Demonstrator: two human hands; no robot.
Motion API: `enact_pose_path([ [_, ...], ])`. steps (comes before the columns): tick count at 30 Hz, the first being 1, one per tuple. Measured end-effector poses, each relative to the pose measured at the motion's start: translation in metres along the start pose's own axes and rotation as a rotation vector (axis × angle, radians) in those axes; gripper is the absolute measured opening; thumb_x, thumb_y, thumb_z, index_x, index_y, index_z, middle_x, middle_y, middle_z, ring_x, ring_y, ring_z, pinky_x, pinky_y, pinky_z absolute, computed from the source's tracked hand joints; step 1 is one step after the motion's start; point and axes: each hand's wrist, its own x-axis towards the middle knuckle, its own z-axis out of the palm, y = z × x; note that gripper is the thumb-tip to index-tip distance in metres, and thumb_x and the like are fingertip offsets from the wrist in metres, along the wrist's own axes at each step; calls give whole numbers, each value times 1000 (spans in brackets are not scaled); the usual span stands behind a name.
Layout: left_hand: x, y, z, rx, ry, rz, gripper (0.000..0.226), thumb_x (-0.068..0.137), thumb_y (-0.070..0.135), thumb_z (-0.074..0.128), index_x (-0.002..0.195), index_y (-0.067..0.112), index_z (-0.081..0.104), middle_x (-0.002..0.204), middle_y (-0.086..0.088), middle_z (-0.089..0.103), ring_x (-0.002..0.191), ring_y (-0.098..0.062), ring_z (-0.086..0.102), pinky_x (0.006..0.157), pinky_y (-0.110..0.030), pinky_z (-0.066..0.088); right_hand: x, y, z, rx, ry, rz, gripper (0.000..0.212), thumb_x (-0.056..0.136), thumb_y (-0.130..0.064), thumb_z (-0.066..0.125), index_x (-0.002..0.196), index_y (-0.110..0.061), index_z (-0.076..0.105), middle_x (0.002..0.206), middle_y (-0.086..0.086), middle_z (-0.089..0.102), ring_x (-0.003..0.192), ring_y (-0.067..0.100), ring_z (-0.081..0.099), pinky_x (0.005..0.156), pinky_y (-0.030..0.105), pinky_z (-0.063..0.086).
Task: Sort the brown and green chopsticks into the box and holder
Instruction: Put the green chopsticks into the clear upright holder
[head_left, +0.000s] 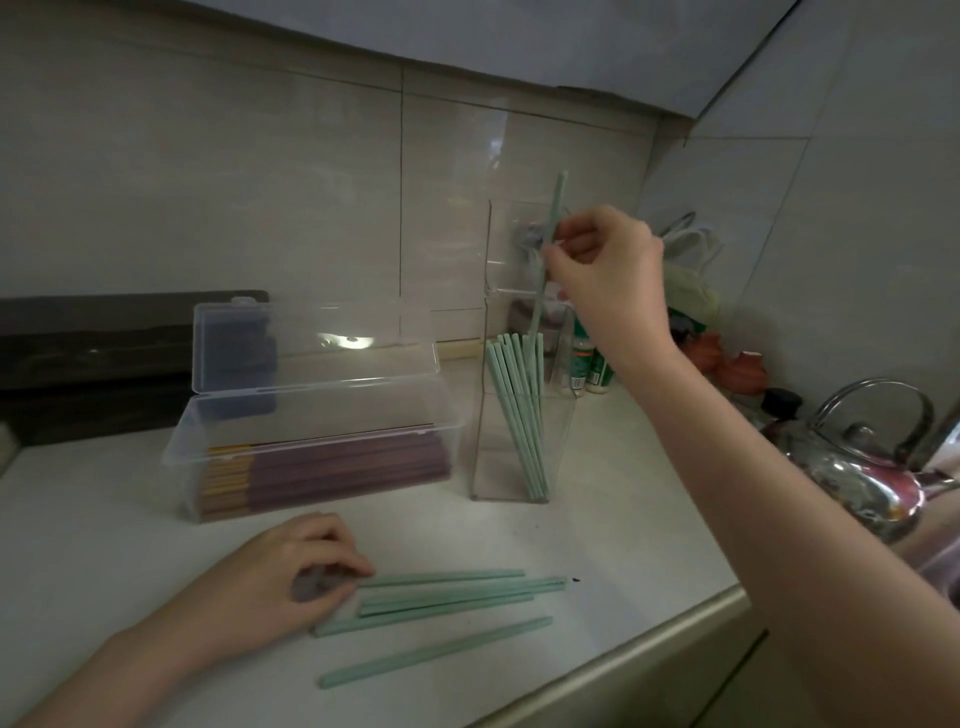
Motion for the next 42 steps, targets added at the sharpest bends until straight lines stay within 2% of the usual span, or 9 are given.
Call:
enact_pose_path([
  [3, -3, -1, -1, -6, -4, -7, 17, 80, 38, 58, 94, 40, 67, 92, 22, 55, 87, 2, 59, 77, -12, 45, 0, 19, 22, -267, -146, 65, 13, 83, -9, 62, 96, -11, 65, 87, 5, 67, 82, 21, 64, 78, 39, 55],
  [7, -5, -3, -6, -14, 19, -37, 25, 81, 59, 50, 91, 43, 66, 94, 24, 57, 89, 3, 59, 78, -12, 44, -15, 38, 42, -593, -351, 114, 20, 82, 2, 51, 95, -3, 65, 96, 19, 64, 92, 37, 61, 78, 41, 52],
  [14, -4, 1, -8, -88, 124, -81, 22, 77, 51, 57, 94, 40, 66, 91, 15, 64, 81, -8, 62, 70, -19, 47, -31, 42, 44, -681, -527, 209, 17, 81, 10, 52, 93, 2, 60, 99, 22, 63, 94, 37, 61, 71, 36, 48],
  [26, 1, 8, -1, -390, 353, -171, 26, 65, 49, 68, 83, 31, 71, 87, 5, 66, 69, -9, 63, 56, -24, 53, -23, 38, 46, -636, -674, 342, 26, 82, 12, 53, 107, 5, 58, 111, 23, 63, 101, 35, 62, 85, 40, 52],
  [30, 4, 11, -1, -415, 399, -222, 15, 69, 22, 74, 82, 30, 71, 89, 5, 70, 77, -9, 65, 70, -19, 54, -22, 42, 48, -596, -679, 387, 16, 84, 9, 51, 96, 2, 59, 109, 23, 64, 99, 35, 63, 86, 44, 52],
  [33, 5, 12, -2, -479, 415, -242, 22, 67, 15, 69, 83, 30, 71, 89, 4, 72, 79, -12, 66, 75, -18, 53, -24, 38, 40, -648, -493, 220, 12, 84, 4, 54, 90, -2, 62, 97, 17, 65, 92, 35, 63, 78, 41, 54],
  [36, 8, 11, -4, -551, 449, -261, 28, 69, 7, 69, 86, 28, 70, 86, -3, 73, 78, -16, 68, 73, -16, 53, -46, 22, 24, -466, -290, -42, 11, 88, -9, 55, 93, -8, 65, 89, 12, 67, 82, 31, 63, 74, 44, 53],
  [39, 12, 15, -11, -689, 544, -268, 24, 61, 28, 80, 84, 27, 71, 84, -10, 73, 74, -17, 70, 69, -15, 54, -95, 7, 14, -215, -470, -99, 11, 88, -12, 59, 93, -15, 68, 86, 2, 71, 76, 17, 65, 75, 36, 55],
  [42, 18, 18, -20, -746, 596, -259, 52, 44, 57, 83, 82, 25, 71, 85, -6, 73, 75, -12, 70, 70, -16, 55, -142, 14, 18, -152, -750, -114, 10, 86, -20, 63, 93, -20, 71, 90, -3, 71, 81, 13, 64, 78, 35, 53],
])
